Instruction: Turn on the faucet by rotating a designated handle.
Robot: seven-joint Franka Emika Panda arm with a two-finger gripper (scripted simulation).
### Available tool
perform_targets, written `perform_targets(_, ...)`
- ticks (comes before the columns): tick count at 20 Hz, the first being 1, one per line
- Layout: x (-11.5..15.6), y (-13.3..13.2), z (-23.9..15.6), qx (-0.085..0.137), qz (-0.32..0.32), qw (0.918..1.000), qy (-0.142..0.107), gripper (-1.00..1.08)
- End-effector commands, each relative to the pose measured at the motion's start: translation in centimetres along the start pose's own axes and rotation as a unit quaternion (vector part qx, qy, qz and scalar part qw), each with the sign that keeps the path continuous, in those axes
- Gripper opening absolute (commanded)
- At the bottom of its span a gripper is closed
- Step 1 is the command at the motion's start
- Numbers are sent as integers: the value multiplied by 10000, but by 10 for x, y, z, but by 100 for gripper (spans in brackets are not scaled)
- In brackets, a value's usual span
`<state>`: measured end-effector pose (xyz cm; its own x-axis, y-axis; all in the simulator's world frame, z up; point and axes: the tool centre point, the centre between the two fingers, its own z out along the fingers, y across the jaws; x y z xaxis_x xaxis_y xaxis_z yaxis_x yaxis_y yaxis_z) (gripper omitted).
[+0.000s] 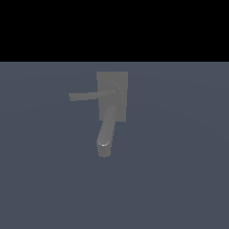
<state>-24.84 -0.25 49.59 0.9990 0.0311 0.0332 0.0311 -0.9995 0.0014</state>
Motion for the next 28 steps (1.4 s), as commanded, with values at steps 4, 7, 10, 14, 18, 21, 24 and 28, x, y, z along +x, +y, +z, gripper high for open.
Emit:
perform_targets(4, 1, 1, 1, -24, -6, 10000, -13, -100)
perform_targets(7, 3, 3, 4, -97, -25, 9999, -50, -100)
perform_targets(10, 7, 8, 9, -219, -57, 9997, -112, -100)
perform_targets(14, 14, 16, 18, -461, -129, 9986, -230, -100)
perform_targets(18, 24, 26, 30, -797, -244, 9958, -383, -100)
perform_targets(21, 33, 35, 42, -1111, -364, 9918, -515, -100)
perform_targets(24, 43, 43, 53, -1453, -511, 9859, -648, -100)
perform_targets(28, 57, 53, 68, -1916, -733, 9754, -809, -100)
